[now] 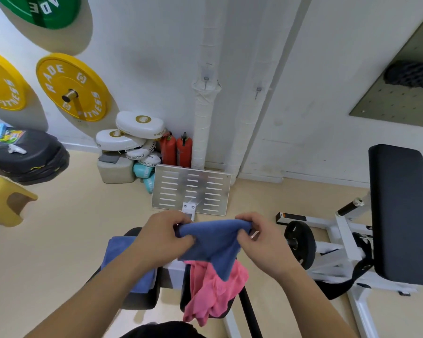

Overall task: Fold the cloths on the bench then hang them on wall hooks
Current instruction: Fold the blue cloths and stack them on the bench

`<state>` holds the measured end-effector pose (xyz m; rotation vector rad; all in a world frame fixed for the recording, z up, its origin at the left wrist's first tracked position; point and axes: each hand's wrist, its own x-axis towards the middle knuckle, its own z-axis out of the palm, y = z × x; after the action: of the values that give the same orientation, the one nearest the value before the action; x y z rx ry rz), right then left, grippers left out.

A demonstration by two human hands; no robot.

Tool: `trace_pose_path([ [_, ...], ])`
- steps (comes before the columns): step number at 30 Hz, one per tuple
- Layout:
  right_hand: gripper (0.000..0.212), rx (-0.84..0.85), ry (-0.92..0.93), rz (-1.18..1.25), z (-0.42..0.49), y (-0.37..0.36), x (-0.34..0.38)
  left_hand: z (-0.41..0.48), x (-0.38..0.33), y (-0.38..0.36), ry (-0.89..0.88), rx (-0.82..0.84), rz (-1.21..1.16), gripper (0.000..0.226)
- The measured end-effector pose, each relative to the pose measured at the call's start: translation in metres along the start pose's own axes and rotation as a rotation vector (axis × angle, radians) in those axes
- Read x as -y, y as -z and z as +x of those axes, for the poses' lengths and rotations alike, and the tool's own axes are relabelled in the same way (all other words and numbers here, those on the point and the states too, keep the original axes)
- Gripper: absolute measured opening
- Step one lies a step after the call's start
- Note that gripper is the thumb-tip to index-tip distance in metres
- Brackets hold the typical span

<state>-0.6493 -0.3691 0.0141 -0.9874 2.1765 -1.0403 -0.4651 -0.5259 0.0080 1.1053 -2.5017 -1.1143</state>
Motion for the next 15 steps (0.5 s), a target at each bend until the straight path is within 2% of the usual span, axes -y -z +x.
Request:
trace_pose_path([
  [2, 0.025, -0.017, -0.081, 0.252, 0.000, 0.003, 0.005, -0.003, -0.002, 0.013, 0.077, -0.009, -0.240, 0.002],
  [4, 0.015, -0.019, -0.180, 0.485, 0.002, -0.003, 0.012, -0.006, -0.001, 0.020, 0.160, 0.083, -0.533, 0.006],
  [6, 0.014, -0.058, -0.267, 0.592, 0.004, -0.015, 0.018, -0.010, 0.003, 0.019, 0.233, 0.166, -0.775, 0.011],
  [8, 0.020, -0.086, -0.318, 0.608, 0.009, -0.029, 0.019, -0.014, 0.008, 0.013, 0.293, 0.172, -0.839, 0.016],
  [9, 0.025, -0.052, -0.348, 0.606, 0.010, -0.035, 0.018, -0.016, 0.012, 0.010, 0.325, 0.140, -0.828, 0.017],
  [11, 0.037, 0.133, -0.433, 0.618, 0.008, -0.044, 0.014, -0.019, 0.019, 0.007, 0.389, 0.049, -0.842, 0.020],
  [13, 0.040, 0.357, -0.469, 0.604, 0.003, -0.055, 0.009, -0.022, 0.029, 0.007, 0.458, -0.017, -0.952, 0.023],
  [15, 0.042, 0.488, -0.440, 0.584, -0.002, -0.068, 0.003, -0.025, 0.040, 0.010, 0.561, -0.043, -1.098, 0.027],
])
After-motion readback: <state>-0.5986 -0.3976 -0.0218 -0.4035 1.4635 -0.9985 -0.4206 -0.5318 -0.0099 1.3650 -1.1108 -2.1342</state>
